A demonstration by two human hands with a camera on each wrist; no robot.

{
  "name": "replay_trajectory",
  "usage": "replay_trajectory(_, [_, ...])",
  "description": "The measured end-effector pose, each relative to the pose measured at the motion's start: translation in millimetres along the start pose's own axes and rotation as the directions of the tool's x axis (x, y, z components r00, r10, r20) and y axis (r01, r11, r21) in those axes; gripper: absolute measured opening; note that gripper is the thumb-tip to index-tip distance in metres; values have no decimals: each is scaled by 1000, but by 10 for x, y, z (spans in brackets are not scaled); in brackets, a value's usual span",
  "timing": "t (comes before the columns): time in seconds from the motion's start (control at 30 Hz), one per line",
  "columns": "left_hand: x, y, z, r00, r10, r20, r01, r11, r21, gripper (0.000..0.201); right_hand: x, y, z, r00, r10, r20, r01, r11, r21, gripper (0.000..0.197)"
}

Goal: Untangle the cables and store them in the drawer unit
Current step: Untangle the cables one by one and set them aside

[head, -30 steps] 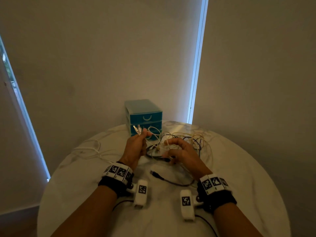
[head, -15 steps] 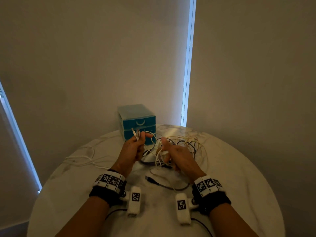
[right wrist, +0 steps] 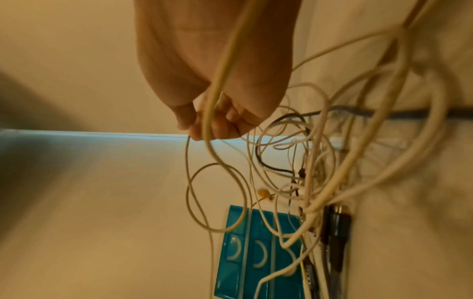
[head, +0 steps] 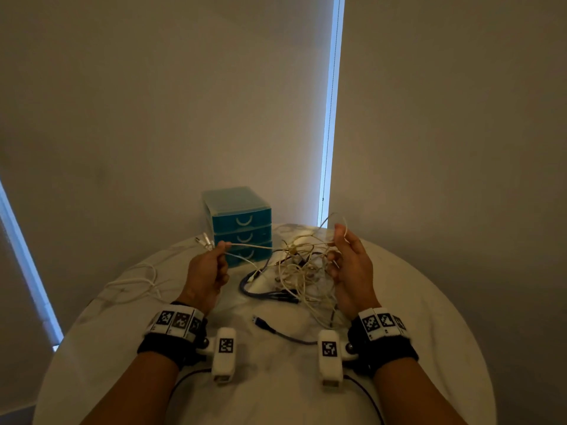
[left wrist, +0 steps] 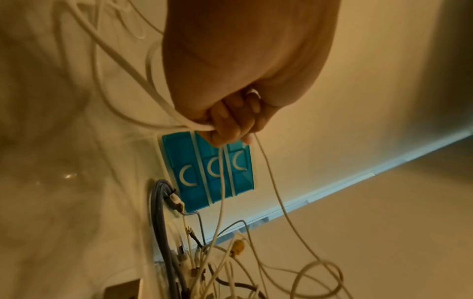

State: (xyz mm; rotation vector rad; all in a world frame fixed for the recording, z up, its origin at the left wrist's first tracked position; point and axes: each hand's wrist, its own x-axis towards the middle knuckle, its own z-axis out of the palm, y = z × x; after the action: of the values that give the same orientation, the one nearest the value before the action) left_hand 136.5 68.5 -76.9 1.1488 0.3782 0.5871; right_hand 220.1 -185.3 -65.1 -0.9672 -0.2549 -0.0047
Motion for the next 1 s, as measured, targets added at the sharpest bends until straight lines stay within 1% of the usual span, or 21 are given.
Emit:
replay_trajectory(0.03, [-20, 4, 18, 1000, -6, -14, 8, 996, 86, 25, -19, -6, 22, 999, -42, 31, 43, 998, -37, 27])
replay_trajectory(0.1, [-45, 19, 36, 999, 14, -38, -3, 959, 283, 41, -98, -18, 85, 984, -124, 124, 147, 971, -191, 25])
replay_trajectory(0.17, [-86, 51, 31, 994, 92, -54, -57, 883, 466, 51, -177, -13, 164, 959, -166, 227, 231, 927, -297, 24])
replay_trajectory(0.2, [-112, 68, 34, 988, 144, -54, -98, 862, 498, 55, -218, -19, 214, 945, -173, 279, 262, 908, -327, 24])
replay_trajectory(0.23, [-128, 83, 41, 981, 186, -46, -143, 868, 476, 58, -254, -14, 254, 926, -166, 339, 288, 891, -350, 24])
replay_trajectory(0.27, [-144, 109, 58, 978, 207, -20, -180, 894, 410, 63, -290, -5, 291, 903, -136, 409, 301, 878, -372, 24])
replay_trajectory(0.3, [-174, 144, 84, 979, 200, 28, -198, 925, 325, 72, -316, 22, 313, 873, -85, 480, 308, 860, -407, 24])
replay_trajectory(0.37, [-251, 209, 137, 974, 155, 167, -187, 963, 194, 86, -349, 99, 330, 808, 38, 588, 348, 774, -529, 22])
replay_trajectory(0.4, [-279, 225, 145, 964, 153, 220, -195, 963, 187, 87, -354, 146, 326, 778, 99, 621, 373, 723, -582, 22])
replay_trajectory(0.43, [-302, 238, 149, 953, 171, 250, -226, 951, 210, 81, -349, 192, 314, 754, 149, 640, 386, 687, -615, 21])
replay_trajectory(0.47, [-319, 246, 144, 941, 200, 272, -267, 933, 240, 69, -352, 216, 311, 743, 183, 644, 388, 667, -636, 21])
replay_trajectory(0.53, [-336, 243, 122, 922, 235, 307, -316, 915, 249, 42, -327, 248, 292, 746, 200, 635, 381, 654, -654, 21])
replay_trajectory(0.57, [-336, 240, 124, 919, 231, 319, -318, 915, 251, 35, -312, 262, 276, 751, 195, 630, 380, 653, -655, 20])
replay_trajectory(0.6, [-334, 242, 134, 919, 226, 323, -320, 907, 275, 31, -302, 266, 263, 756, 192, 626, 378, 652, -657, 20])
replay_trajectory(0.67, [-312, 235, 165, 929, 226, 293, -333, 856, 396, 34, -281, 288, 237, 752, 198, 629, 376, 655, -655, 21])
replay_trajectory(0.73, [-283, 215, 178, 946, 205, 250, -309, 799, 516, 42, -272, 301, 235, 745, 203, 635, 381, 652, -656, 21])
replay_trajectory(0.8, [-289, 182, 169, 956, 144, 255, -271, 764, 585, 45, -271, 301, 239, 739, 208, 641, 385, 650, -655, 21])
replay_trajectory(0.83, [-278, 157, 152, 953, 137, 270, -276, 758, 591, 46, -271, 302, 237, 736, 212, 643, 388, 646, -658, 20])
replay_trajectory(0.9, [-267, 142, 126, 945, 181, 274, -302, 805, 510, 42, -287, 297, 251, 742, 220, 634, 382, 639, -668, 19])
replay_trajectory(0.93, [-258, 156, 115, 941, 221, 255, -313, 852, 419, 39, -278, 310, 255, 758, 221, 613, 369, 631, -683, 23])
replay_trajectory(1.0, [-208, 197, 83, 942, 275, 193, -312, 930, 196, 35, -246, 330, 243, 822, 225, 523, 301, 607, -735, 44])
